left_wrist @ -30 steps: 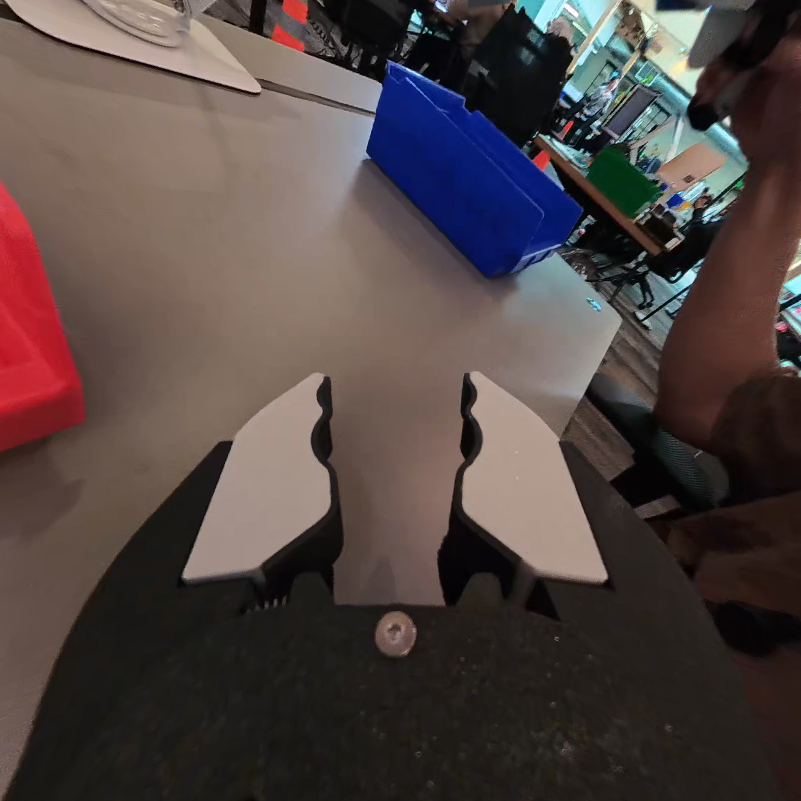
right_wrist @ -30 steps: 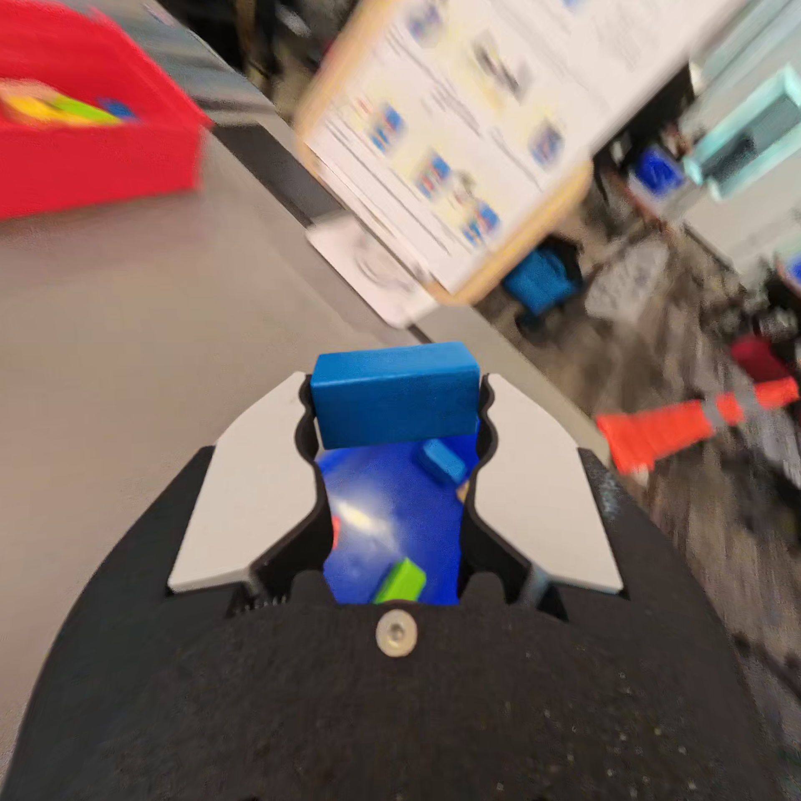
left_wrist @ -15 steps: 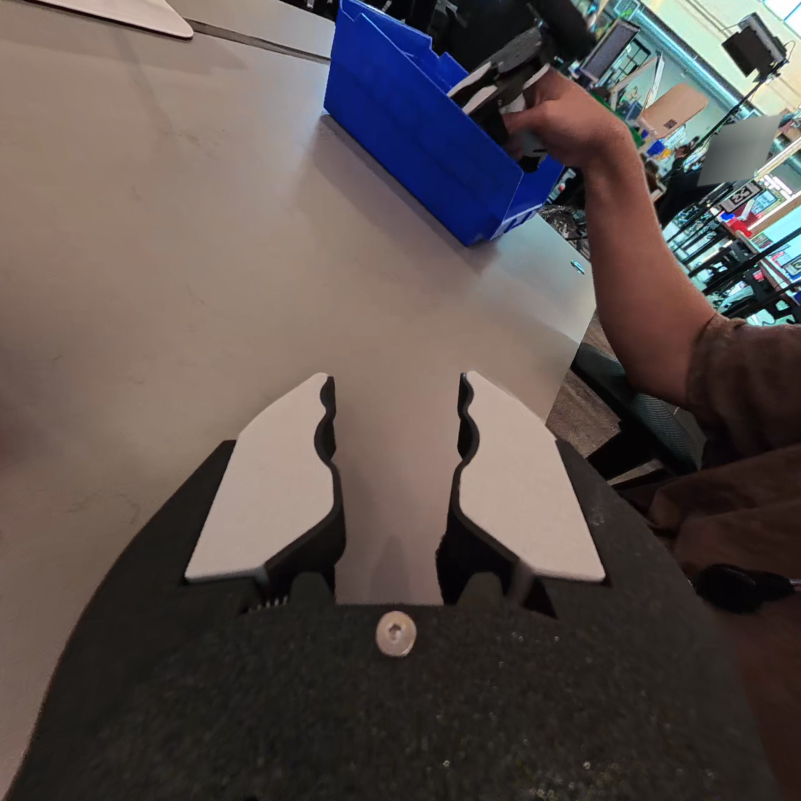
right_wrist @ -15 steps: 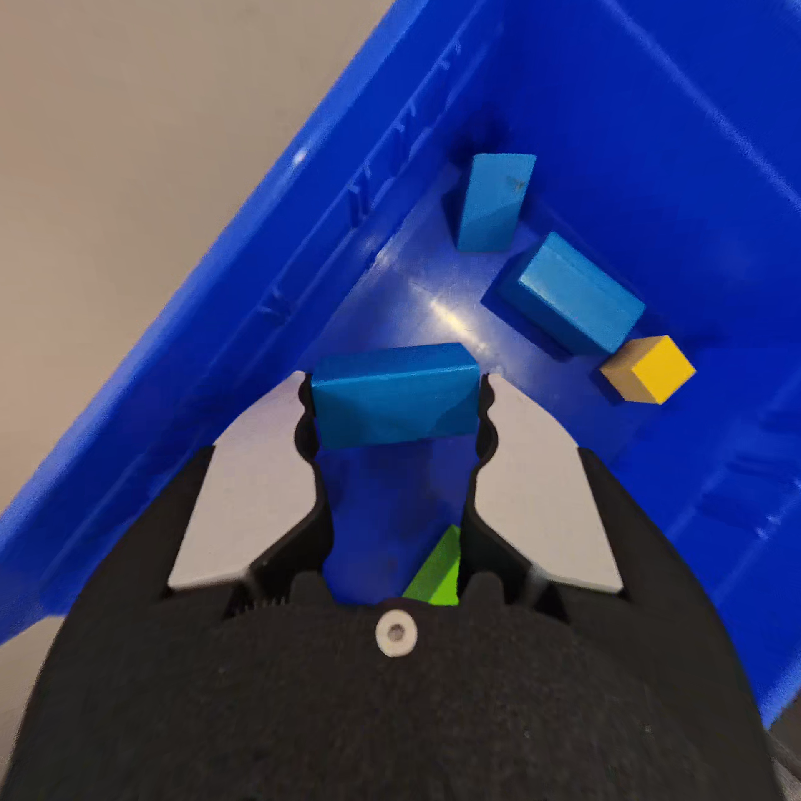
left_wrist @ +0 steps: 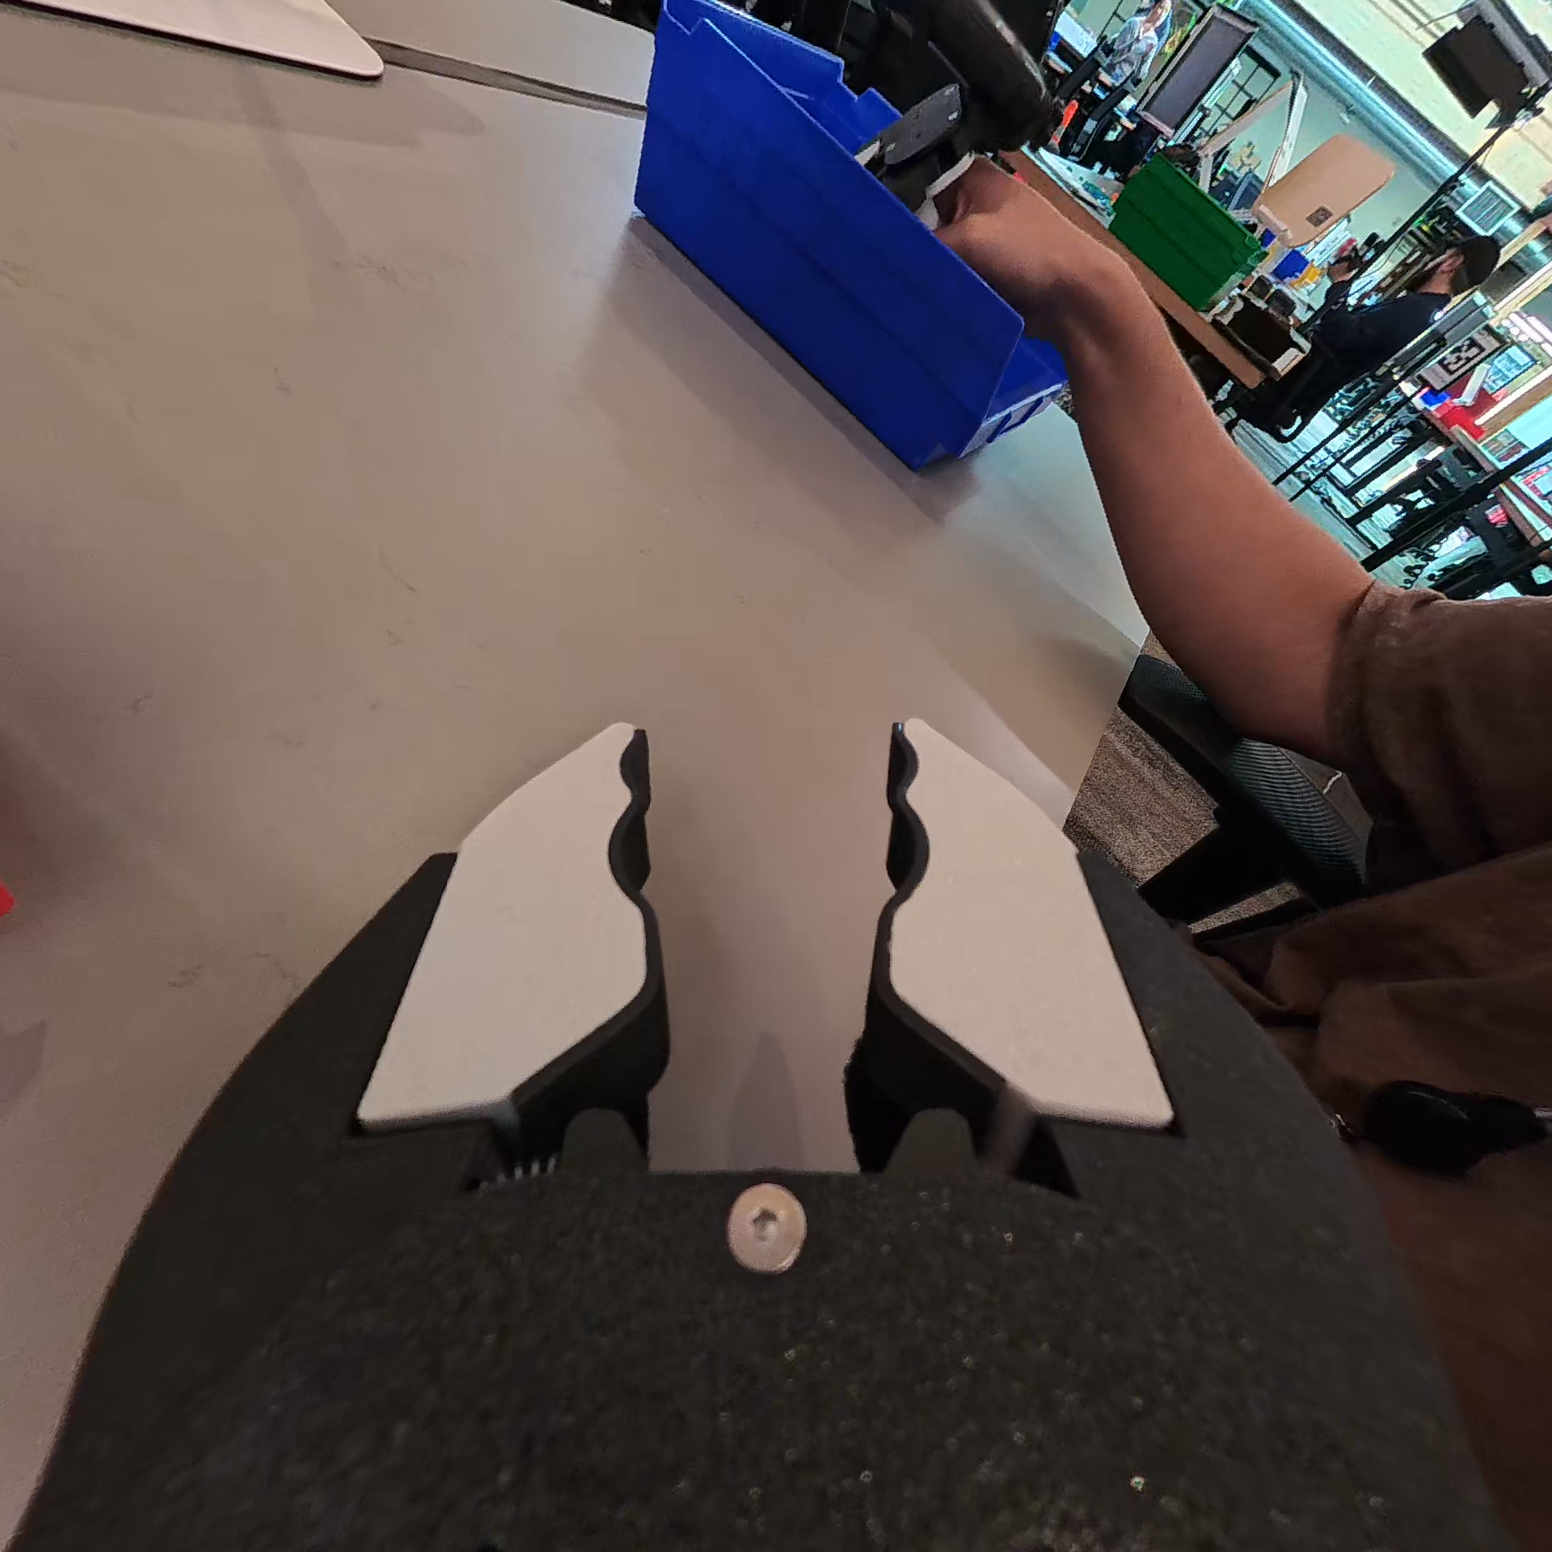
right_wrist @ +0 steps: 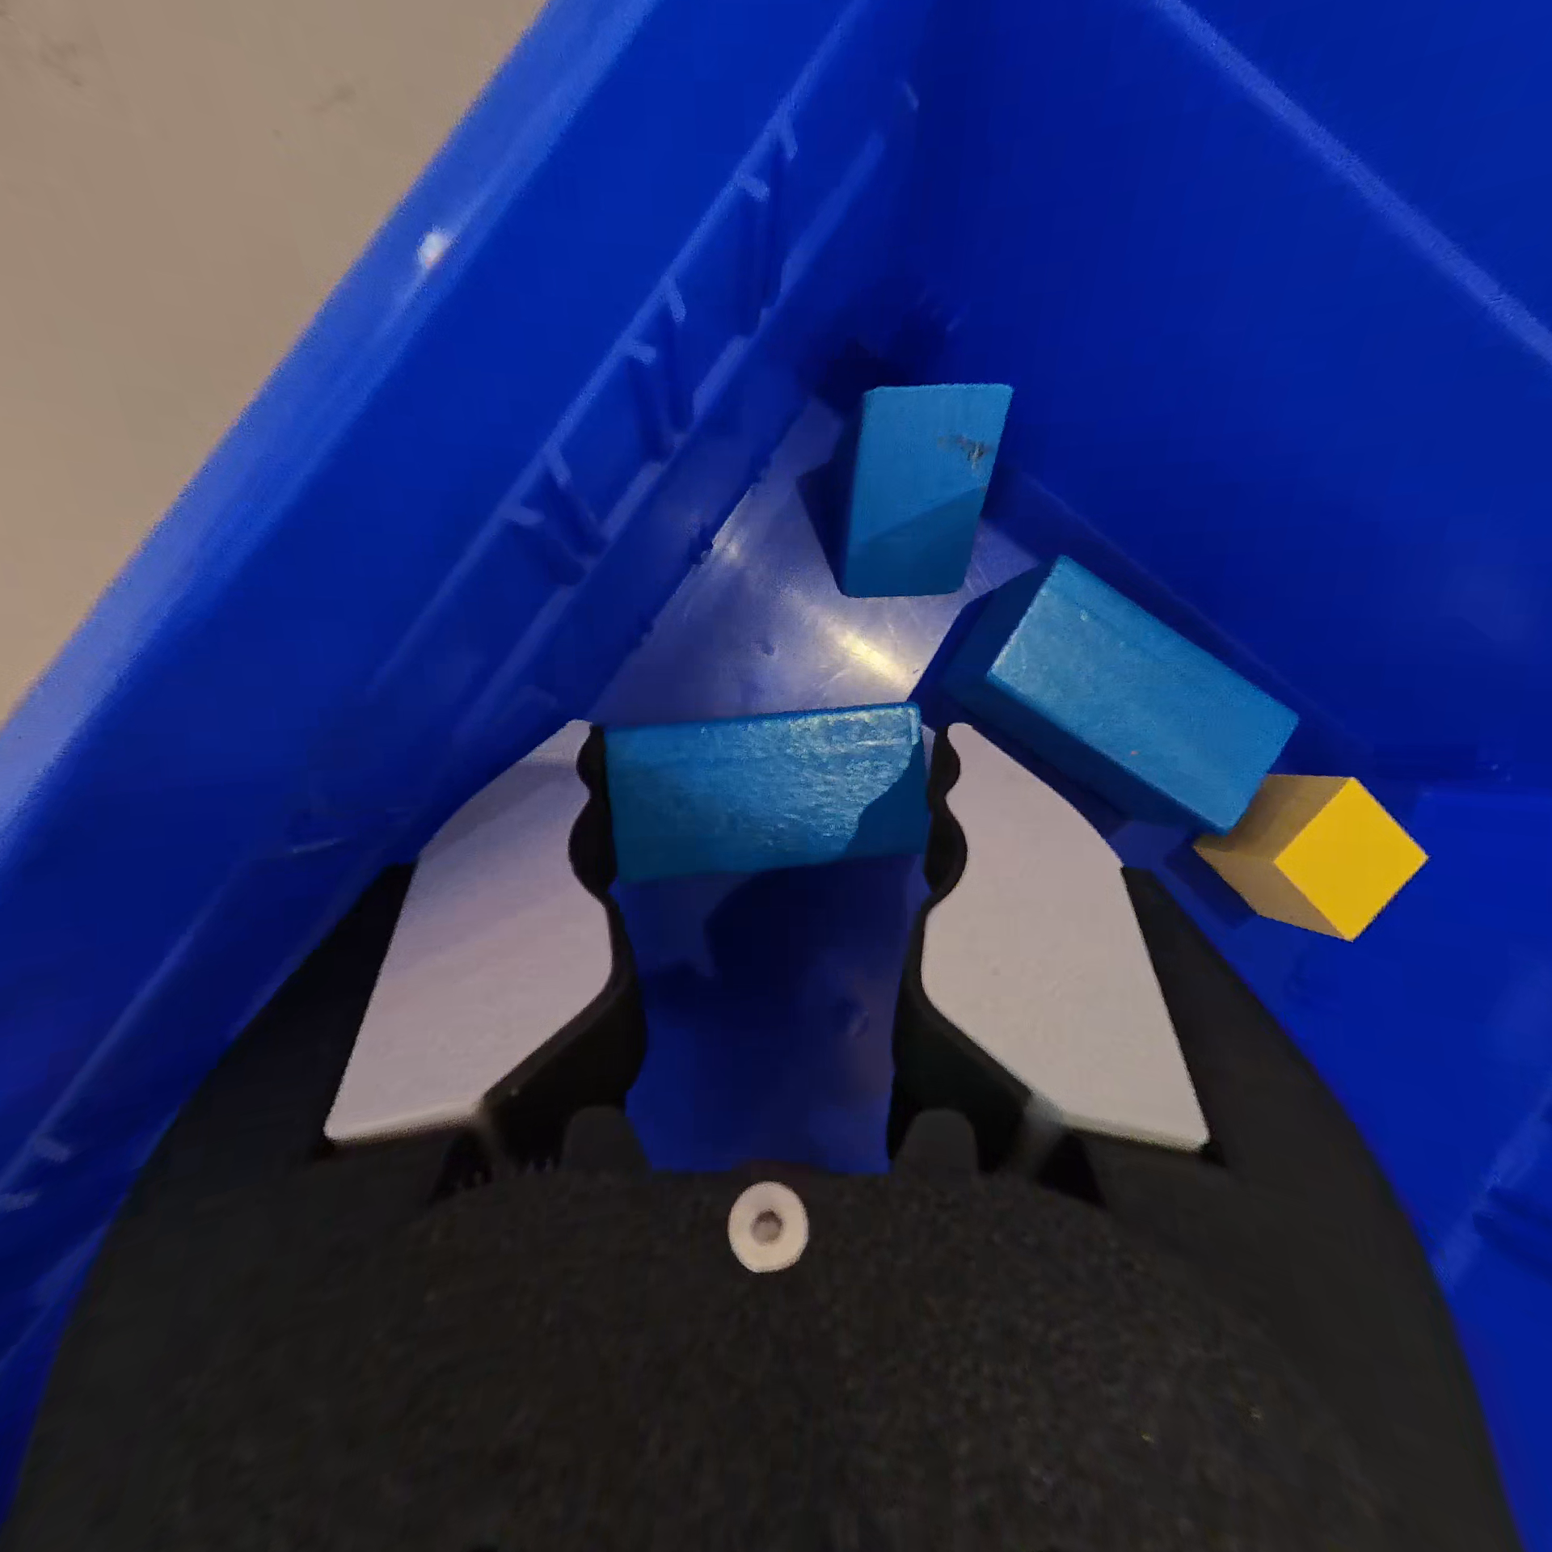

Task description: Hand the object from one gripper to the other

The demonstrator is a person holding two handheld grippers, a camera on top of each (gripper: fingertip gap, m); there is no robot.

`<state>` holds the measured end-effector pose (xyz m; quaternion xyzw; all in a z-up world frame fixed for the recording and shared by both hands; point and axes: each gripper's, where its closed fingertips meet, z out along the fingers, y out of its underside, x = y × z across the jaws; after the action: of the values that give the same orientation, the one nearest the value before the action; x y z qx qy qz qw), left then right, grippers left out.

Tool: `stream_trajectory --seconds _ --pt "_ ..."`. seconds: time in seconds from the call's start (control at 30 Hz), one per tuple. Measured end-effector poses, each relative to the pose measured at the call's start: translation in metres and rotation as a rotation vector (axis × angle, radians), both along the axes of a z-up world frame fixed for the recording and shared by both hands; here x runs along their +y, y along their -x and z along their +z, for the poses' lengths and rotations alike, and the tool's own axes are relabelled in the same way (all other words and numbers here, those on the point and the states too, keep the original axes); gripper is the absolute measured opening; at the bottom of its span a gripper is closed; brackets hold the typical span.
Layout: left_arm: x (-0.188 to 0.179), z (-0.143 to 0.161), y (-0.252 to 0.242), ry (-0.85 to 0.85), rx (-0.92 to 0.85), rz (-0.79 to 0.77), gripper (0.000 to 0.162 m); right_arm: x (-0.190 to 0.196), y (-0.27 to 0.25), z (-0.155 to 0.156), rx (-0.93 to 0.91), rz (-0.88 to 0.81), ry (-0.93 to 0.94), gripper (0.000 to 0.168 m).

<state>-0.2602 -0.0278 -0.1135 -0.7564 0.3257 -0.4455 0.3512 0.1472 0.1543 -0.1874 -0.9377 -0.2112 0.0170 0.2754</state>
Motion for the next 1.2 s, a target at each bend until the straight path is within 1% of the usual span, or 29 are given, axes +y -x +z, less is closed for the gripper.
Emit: stream_trajectory --seconds 0.2,0.23,0.27,0.3,0.33,0.37,0.43,0.5,0.53,0.57,0.6,0.63,0.7,0.8,0.87,0.9,0.93,0.97,1.07,1.13,1.2 --pt "-0.002 0.001 -0.001 -0.005 0.006 -0.008 0.054 0.001 0.001 -0.002 0.066 -0.010 -0.015 0.073" --pt "-0.003 0.001 -0.001 -0.008 0.008 -0.008 0.054 0.001 0.001 0.003 0.080 -0.010 -0.034 0.074" --pt "-0.003 0.001 -0.001 -0.011 0.009 -0.008 0.055 0.001 -0.001 0.013 0.095 -0.021 -0.059 0.080" --pt "-0.003 0.002 0.000 -0.012 0.009 -0.010 0.055 -0.001 -0.004 0.029 0.101 -0.025 -0.084 0.085" --pt "-0.004 0.002 0.000 -0.014 0.009 -0.012 0.055 -0.004 -0.008 0.054 0.103 -0.037 -0.134 0.086" --pt "-0.004 0.004 0.000 -0.018 0.008 -0.011 0.055 -0.008 -0.012 0.087 0.110 -0.047 -0.216 0.087" --pt "-0.003 0.006 0.001 -0.028 0.005 -0.006 0.055 -0.026 -0.016 0.165 0.127 -0.061 -0.422 0.078" --pt "-0.002 0.006 0.002 -0.032 0.011 -0.001 0.055 -0.056 -0.019 0.236 0.153 -0.099 -0.638 0.063" --pt "-0.001 0.005 0.004 -0.034 0.016 0.007 0.055 -0.074 -0.019 0.258 0.186 -0.143 -0.728 0.060" --pt "0.000 0.003 0.006 -0.033 0.023 0.015 0.055 -0.092 -0.015 0.270 0.229 -0.170 -0.794 0.066" --pt "0.000 0.001 0.008 -0.029 0.032 0.020 0.056 -0.109 -0.005 0.268 0.265 -0.165 -0.812 0.073" --pt "0.001 0.000 0.011 -0.029 0.034 0.026 0.056 -0.126 0.010 0.254 0.292 -0.136 -0.777 0.076" --pt "0.007 0.003 0.015 -0.038 0.023 0.052 0.056 -0.157 0.038 0.212 0.329 -0.100 -0.700 0.076" --pt "0.012 0.007 0.020 -0.011 0.001 0.058 0.057 -0.188 0.077 0.152 0.450 -0.106 -0.684 0.076" --pt "0.013 0.023 0.024 0.048 -0.102 0.044 0.057 -0.203 0.100 0.121 0.557 -0.119 -0.668 0.074" --pt "0.014 0.033 0.028 0.063 -0.155 0.031 0.057 -0.208 0.108 0.110 0.592 -0.125 -0.668 0.072" --pt "0.019 0.040 0.036 0.058 -0.170 0.036 0.057 -0.211 0.113 0.103 0.613 -0.136 -0.670 0.072" --pt "0.029 0.044 0.046 0.037 -0.144 0.063 0.057 -0.214 0.118 0.099 0.630 -0.129 -0.663 0.072" --pt "0.063 0.056 0.077 -0.038 -0.029 0.131 0.063 -0.215 0.118 0.103 0.587 -0.087 -0.686 0.071" --pt "0.090 0.059 0.093 -0.071 0.098 0.129 0.061 -0.213 0.115 0.109 0.554 -0.073 -0.734 0.071" --pt "0.129 0.052 0.109 -0.118 0.288 0.148 0.058 -0.213 0.115 0.109 0.519 -0.058 -0.740 0.070"
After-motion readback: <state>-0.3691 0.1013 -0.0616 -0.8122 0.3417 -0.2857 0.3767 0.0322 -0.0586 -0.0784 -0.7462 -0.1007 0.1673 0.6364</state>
